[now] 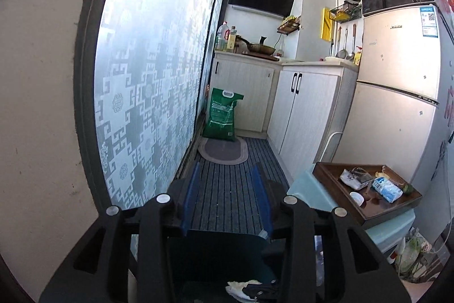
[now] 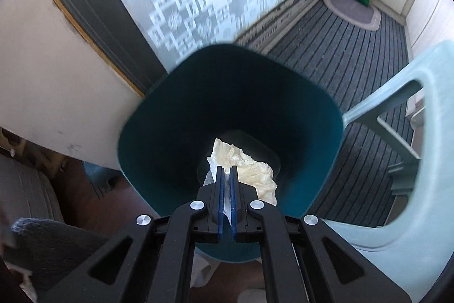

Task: Collect trash
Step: 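Return the right tool to the tray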

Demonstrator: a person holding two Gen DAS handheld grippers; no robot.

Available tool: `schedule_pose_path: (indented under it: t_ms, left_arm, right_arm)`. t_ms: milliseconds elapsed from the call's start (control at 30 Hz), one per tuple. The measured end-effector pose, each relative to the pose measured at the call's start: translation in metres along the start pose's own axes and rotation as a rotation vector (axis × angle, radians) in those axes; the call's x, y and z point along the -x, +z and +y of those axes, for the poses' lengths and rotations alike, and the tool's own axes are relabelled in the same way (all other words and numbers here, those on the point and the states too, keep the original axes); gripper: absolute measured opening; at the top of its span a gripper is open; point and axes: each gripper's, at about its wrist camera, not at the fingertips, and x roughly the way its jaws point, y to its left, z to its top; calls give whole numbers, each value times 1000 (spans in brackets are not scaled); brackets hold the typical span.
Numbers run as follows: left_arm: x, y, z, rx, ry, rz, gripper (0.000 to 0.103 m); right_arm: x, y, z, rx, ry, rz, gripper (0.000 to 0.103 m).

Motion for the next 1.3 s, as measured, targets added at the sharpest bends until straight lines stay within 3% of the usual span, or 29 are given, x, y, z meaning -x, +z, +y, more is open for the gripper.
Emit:
schedule_pose_path:
  t_ms: [133,467,500,533,600,967,1100,1300]
  left_arm:
    - [9,2,-3,-6,-18,-45,43]
    - [33,12,-11,17,-146,-168,53]
    - [35,12,-12,18,-152,-177,55]
    - [36,14,-13,18,-160,-186,56]
    - [40,16,-15,17,-171,-204,57]
    - [54,28,-14,125,-288,-266,63]
    - [62,36,-25,118,-318,-301,63]
    - [49,37,-44,94,-332,-282,63]
  right_arm:
    - [-19,-5,-4,-12,7,42,4]
    - [-37,-14,3,15,-30,61,5]
    - [-37,-13,2,9,-35,59,10]
    - [-35,-12,-1,-10,-37,51,29]
    - [-23,-10,-3,-47,-16,-3,52]
    - [117,4,-4,-51,94,-365,52]
    - [166,-9,-17,-37,59,-464,52]
    - [223,-35,-48,-41,-14,-577,52]
